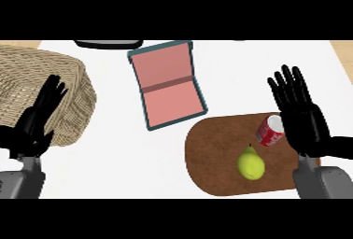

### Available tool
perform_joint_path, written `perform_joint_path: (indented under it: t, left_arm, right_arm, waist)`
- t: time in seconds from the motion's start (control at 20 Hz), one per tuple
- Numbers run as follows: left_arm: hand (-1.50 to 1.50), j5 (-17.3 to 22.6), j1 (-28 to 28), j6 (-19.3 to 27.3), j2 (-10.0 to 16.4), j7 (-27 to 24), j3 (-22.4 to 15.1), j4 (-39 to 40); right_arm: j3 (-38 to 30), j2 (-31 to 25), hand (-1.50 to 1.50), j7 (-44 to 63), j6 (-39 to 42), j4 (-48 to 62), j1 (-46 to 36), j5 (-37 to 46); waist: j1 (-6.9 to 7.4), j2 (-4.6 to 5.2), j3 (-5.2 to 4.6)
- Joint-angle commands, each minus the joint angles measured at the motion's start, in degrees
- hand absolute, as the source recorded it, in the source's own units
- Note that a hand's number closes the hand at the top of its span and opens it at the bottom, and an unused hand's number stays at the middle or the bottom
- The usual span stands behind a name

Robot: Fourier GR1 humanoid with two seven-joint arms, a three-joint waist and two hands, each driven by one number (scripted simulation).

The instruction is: Pick the can from the cutting board and place it in the cardboard box

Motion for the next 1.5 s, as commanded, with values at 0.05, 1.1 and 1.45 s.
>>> perform_joint_path:
  t: [0.05,1.1,1.45]
  left_arm:
    - [0.00,-4.0,2.5,0.7,2.5,1.4,-0.2,-0.7]
    - [0.00,-17.8,7.3,7.0,0.1,6.6,-8.7,-5.8]
    - [0.00,-17.4,9.0,6.1,0.4,5.8,-8.2,-6.5]
  right_arm:
    - [2.9,-1.2,-1.50,4.1,5.4,4.7,-10.0,-0.1]
    - [11.6,-26.7,-1.50,-6.0,23.6,23.9,-25.4,29.1]
    - [21.9,-35.5,-1.50,-5.7,36.6,23.3,-29.8,39.7]
  waist:
    - [-1.62,-1.32,0.21]
    - [-1.23,-0.85,0.12]
    - [-1.07,-0.97,0.06]
